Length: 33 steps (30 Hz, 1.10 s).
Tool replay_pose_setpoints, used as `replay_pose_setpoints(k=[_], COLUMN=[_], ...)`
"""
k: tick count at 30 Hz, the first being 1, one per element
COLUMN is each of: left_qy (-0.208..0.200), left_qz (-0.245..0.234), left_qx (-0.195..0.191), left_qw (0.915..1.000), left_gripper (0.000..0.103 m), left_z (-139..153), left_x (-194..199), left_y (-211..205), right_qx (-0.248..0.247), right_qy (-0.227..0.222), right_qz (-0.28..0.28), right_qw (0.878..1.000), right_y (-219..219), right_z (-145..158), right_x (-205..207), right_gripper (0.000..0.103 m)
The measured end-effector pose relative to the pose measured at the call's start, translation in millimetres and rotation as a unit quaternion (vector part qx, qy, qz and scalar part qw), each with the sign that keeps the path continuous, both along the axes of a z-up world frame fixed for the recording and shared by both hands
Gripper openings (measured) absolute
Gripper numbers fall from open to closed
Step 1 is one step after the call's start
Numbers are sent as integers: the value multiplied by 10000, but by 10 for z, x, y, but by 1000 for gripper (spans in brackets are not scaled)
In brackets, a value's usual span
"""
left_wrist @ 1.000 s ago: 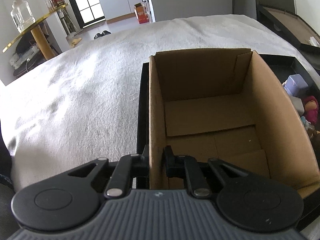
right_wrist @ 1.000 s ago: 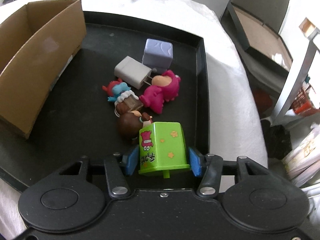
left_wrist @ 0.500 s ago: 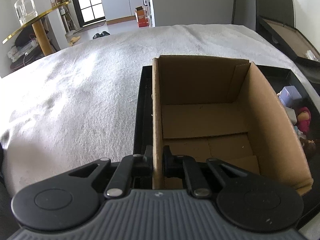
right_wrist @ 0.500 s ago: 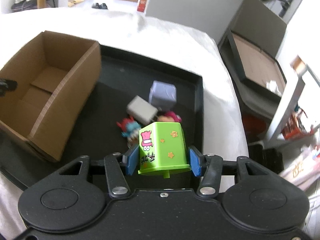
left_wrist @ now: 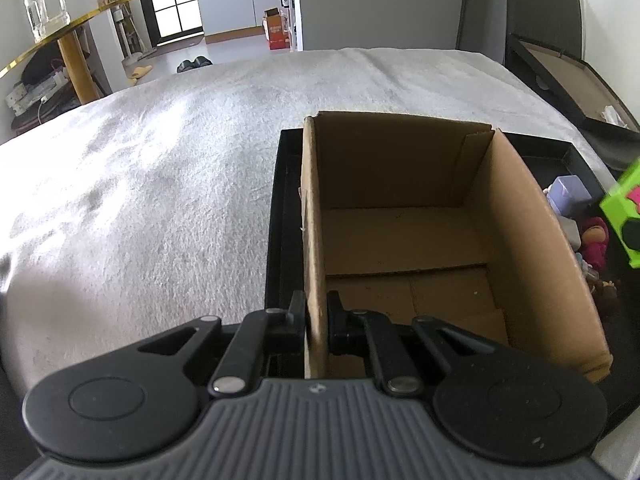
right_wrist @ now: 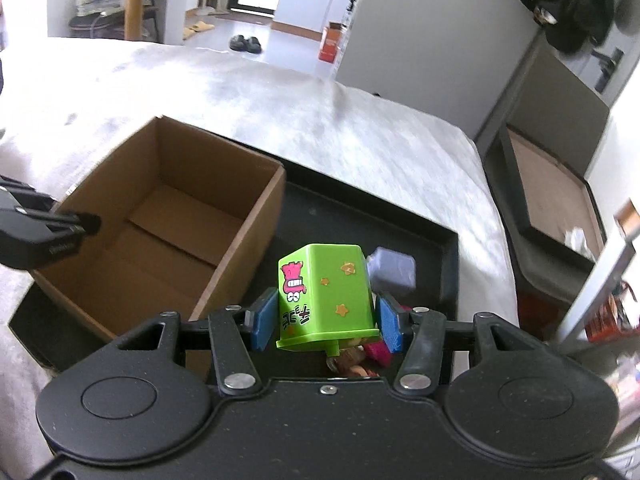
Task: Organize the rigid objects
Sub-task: 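Lift the lime-green block with the right gripper and carry it over the box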
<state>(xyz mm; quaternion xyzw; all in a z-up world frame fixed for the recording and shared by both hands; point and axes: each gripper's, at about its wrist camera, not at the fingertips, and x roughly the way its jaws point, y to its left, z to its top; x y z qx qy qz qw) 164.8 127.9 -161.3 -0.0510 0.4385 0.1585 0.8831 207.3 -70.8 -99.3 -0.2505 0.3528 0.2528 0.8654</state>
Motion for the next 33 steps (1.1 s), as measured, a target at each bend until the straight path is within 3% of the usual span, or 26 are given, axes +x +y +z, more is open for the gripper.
replay_pose_setpoints(k=[14, 27, 33], left_qy=[9, -55, -68], left_qz=[-52, -16, 35], left_qx=[-118, -213, -358], left_qw=[9999, 9998, 9993], left_gripper=[10, 9, 9], left_z=[71, 42, 29], left_x=[-95, -108, -116], left_y=[9, 45, 99], right_qx=[109, -114, -372], right_qy=[22, 78, -128], right_qz=[719, 1197, 1627], right_qw=[9974, 9927, 9859], right_y=[502, 884, 1035], right_z=[48, -153, -230], right_x=[-23, -13, -71], right_gripper=[51, 51, 52])
